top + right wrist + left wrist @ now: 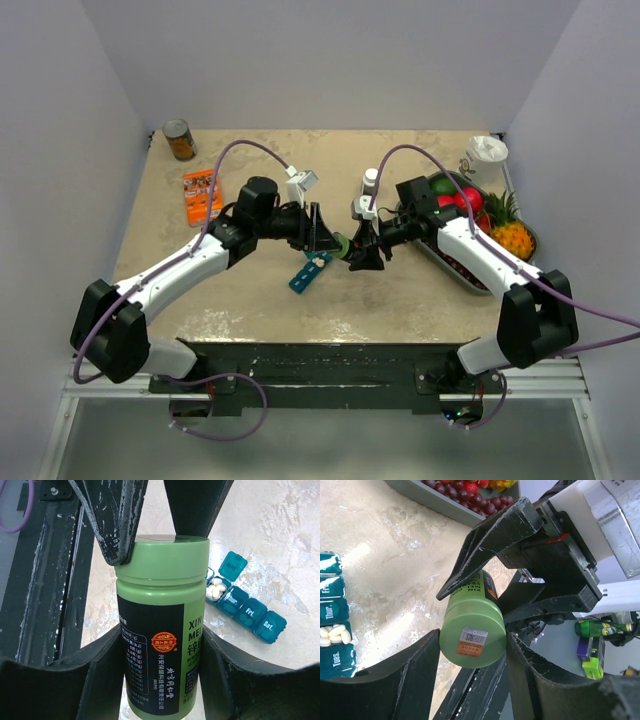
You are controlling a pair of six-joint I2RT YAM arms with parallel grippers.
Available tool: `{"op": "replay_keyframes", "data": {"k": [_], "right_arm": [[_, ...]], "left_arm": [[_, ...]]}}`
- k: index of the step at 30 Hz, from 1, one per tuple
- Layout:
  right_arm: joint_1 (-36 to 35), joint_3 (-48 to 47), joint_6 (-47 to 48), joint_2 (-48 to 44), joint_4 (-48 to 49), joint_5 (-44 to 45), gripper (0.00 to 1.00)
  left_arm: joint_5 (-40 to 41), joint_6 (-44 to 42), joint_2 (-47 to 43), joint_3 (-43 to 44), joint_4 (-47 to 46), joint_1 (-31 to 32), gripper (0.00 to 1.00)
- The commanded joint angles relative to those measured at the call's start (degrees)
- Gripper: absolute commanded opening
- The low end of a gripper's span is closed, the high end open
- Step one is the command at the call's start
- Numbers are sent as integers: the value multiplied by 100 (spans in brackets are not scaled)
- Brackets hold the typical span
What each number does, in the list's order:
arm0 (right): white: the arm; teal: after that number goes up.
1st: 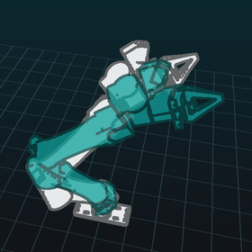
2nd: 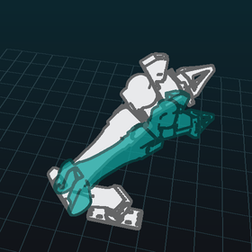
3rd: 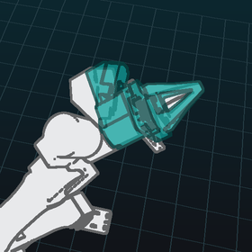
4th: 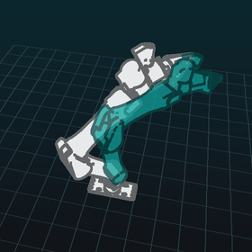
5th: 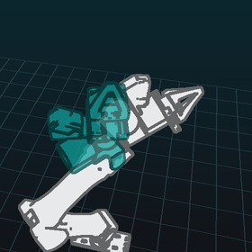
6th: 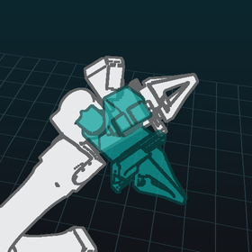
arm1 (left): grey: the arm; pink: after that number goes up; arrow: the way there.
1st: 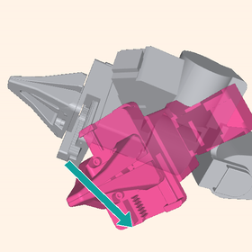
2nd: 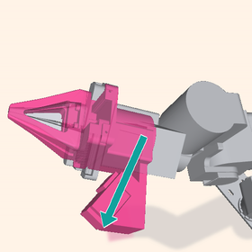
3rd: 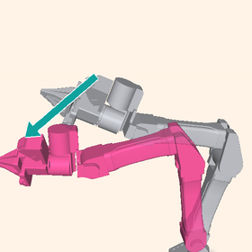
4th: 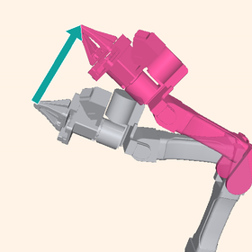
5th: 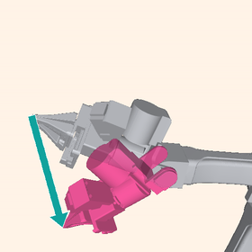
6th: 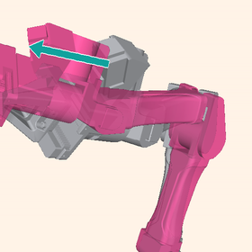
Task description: Sort the pills into containers
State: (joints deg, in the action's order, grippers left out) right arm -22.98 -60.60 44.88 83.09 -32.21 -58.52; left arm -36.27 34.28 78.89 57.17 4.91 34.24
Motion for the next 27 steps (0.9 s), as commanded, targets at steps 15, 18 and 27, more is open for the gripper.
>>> {"op": "replay_keyframes", "data": {"k": [15, 18, 27], "right_arm": [[-40, -40, -199, -258, 364, -1065, 0], [-40, -31, -182, -249, 364, -1047, 0], [-48, -40, -164, -249, 355, -1003, 0]], "left_arm": [[-513, -2110, 241, 155, 538, -84, 43], [-355, -1970, 48, 137, 301, -84, 59], [-91, -1425, -637, -109, -218, -137, 98]]}}
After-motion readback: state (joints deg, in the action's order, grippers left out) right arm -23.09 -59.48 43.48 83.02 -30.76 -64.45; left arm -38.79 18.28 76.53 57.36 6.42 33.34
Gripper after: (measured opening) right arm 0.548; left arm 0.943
